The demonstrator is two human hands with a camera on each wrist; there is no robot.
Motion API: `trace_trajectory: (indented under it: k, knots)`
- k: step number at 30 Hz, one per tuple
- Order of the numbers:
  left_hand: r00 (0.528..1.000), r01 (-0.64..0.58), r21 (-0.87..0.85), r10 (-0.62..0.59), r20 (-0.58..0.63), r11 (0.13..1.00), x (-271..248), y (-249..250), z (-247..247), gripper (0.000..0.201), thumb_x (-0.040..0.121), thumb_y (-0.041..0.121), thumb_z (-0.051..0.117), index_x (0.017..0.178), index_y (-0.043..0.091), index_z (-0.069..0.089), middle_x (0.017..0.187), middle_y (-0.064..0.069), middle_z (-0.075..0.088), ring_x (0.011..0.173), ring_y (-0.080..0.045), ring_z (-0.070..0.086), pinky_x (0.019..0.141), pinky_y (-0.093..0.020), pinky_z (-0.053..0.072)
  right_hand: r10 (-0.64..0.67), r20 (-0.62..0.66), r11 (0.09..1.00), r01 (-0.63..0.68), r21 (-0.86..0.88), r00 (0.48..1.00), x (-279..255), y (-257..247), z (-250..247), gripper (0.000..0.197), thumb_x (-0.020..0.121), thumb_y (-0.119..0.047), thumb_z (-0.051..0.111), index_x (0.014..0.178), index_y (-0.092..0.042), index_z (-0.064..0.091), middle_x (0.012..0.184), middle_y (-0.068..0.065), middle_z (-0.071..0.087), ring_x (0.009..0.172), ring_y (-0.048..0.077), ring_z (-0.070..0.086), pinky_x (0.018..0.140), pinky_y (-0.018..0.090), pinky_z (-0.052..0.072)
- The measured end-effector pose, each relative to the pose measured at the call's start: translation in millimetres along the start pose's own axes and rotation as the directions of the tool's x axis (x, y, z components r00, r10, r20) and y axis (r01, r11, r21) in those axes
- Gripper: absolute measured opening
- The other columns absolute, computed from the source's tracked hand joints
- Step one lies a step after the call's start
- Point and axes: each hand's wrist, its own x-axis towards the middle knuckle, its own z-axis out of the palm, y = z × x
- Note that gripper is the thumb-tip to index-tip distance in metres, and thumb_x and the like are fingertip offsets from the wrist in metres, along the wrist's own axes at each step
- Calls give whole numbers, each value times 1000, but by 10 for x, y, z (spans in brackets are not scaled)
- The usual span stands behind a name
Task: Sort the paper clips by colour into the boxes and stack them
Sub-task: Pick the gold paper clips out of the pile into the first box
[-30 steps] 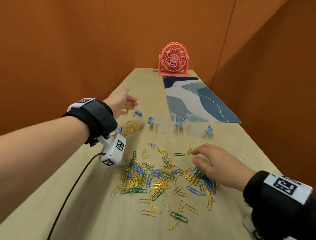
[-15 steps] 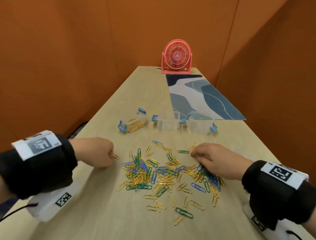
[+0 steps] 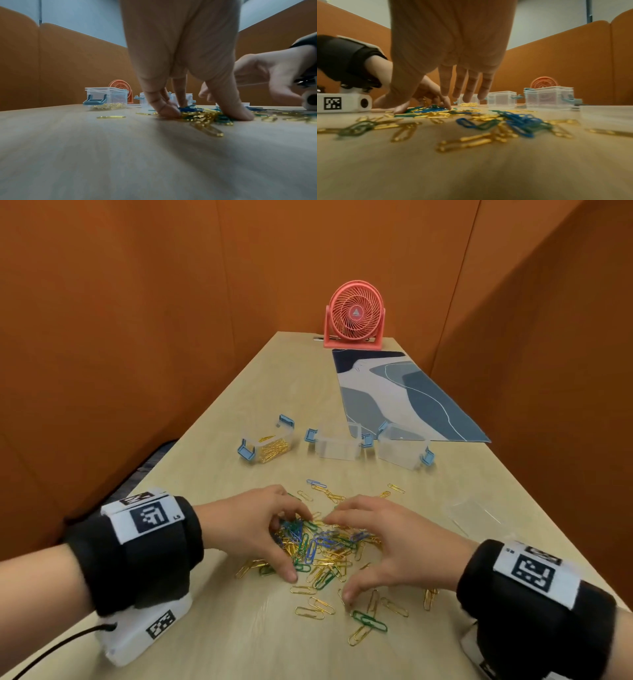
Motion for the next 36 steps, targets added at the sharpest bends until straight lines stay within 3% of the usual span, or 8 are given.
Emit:
trace_trajectory:
  k: [4,7,11,18,21,25,31,36]
  knots:
    - [994,-59,-25,56,-98,998,-45,44,1,68,58,47,83,118,40,53,111,15,45,94,-4,52,84,-18,47,-44,79,994,52,-101,996,110,-85,66,70,74,-56,67,137,-36,42,142,-14,38,131,7,31,111,30,28]
    - [976,-145,-94,127,-175,985,-119,-30,-19,43,60,40,84,98,39,64,98,15,54,85,-6,54,67,-8,40,13,65,987,-2,-163,998,117,-67,51,49,85,-48,59,131,-32,49,135,-9,45,126,13,38,105,33,35]
    - [977,-188,-157,200,67,970,-197,-172,-36,35,77,28,75,107,44,65,107,13,55,86,-6,53,70,-4,35,78,-24,975,-81,-206,997,110,-25,39,34,91,-33,54,125,-29,54,126,-5,49,120,16,43,100,32,40]
    - [939,-145,-131,178,293,981,-87,-233,-115,55,83,22,69,123,56,50,111,18,45,89,0,45,77,-7,35,-48,27,995,50,-85,998,138,-97,54,56,80,-45,66,131,-32,50,132,-12,46,123,4,38,101,18,31]
    - [963,-140,-133,166,214,981,-7,-177,-105,48,75,29,76,114,51,60,105,10,51,83,-2,45,74,-10,38,0,71,997,5,-74,997,163,-74,78,54,79,-44,67,129,-30,52,127,-8,50,117,8,42,101,21,34]
    - [981,-182,-181,192,39,967,39,-117,-48,26,68,29,81,93,35,74,88,3,64,80,-13,55,75,-29,47,53,31,998,-51,-37,998,170,-63,55,26,85,-30,65,110,-25,64,97,-8,51,82,6,45,80,20,41]
    - [990,-132,-129,125,-60,983,12,-101,-47,15,78,30,74,72,39,63,79,14,64,74,2,54,67,-9,41,62,13,998,-62,-21,998,145,-69,52,10,87,-19,61,94,-17,68,87,-6,55,70,3,46,73,17,43]
    - [952,-182,-277,99,-289,943,8,-76,-97,6,86,22,65,80,21,64,76,7,63,69,1,55,64,-9,41,73,-94,997,-74,-3,993,129,-62,35,14,88,-12,55,92,-19,67,85,-5,60,76,8,53,75,20,45]
